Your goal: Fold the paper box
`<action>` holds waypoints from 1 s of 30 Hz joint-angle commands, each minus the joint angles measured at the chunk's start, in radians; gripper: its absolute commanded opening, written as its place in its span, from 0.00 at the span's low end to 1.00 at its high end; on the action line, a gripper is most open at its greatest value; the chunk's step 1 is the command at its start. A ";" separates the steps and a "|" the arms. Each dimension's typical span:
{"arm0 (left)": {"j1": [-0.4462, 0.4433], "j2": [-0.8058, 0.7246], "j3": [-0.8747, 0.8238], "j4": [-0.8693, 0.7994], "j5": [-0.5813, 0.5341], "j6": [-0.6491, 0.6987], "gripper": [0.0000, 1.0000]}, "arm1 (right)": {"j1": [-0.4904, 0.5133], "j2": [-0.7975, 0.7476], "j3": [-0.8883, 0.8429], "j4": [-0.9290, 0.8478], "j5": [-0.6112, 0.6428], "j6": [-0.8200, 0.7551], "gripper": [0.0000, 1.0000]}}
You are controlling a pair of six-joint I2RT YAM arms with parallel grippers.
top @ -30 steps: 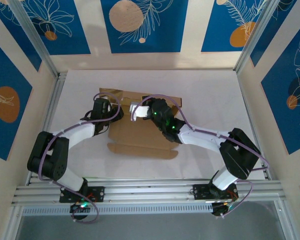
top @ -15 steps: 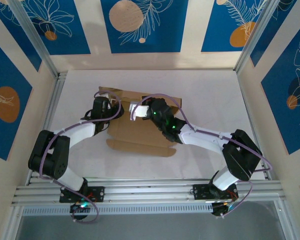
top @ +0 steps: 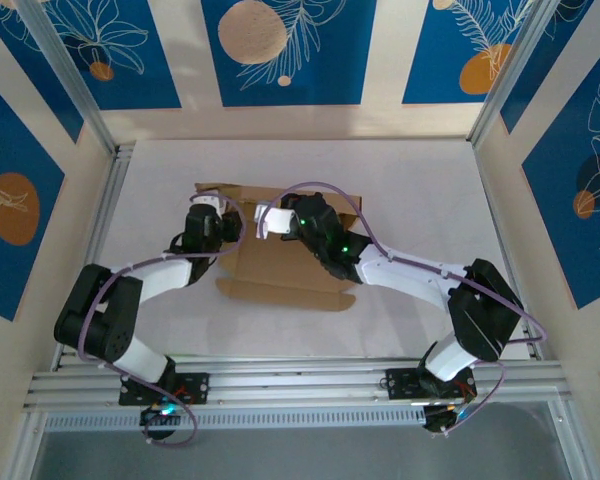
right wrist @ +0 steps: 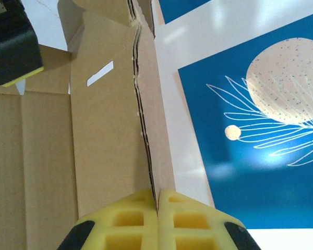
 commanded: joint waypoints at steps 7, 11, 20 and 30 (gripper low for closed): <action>-0.115 -0.047 0.022 0.051 -0.080 0.171 0.28 | 0.044 0.060 0.083 -0.066 -0.063 0.087 0.00; -0.166 -0.026 0.051 0.030 -0.102 0.239 0.35 | 0.055 0.074 0.093 -0.076 -0.062 0.094 0.00; -0.205 -0.002 0.090 -0.023 -0.173 0.293 0.49 | 0.045 0.081 0.087 -0.072 -0.060 0.089 0.00; -0.202 -0.168 0.069 -0.142 -0.164 0.222 0.66 | -0.049 0.050 0.059 -0.066 -0.098 -0.004 0.00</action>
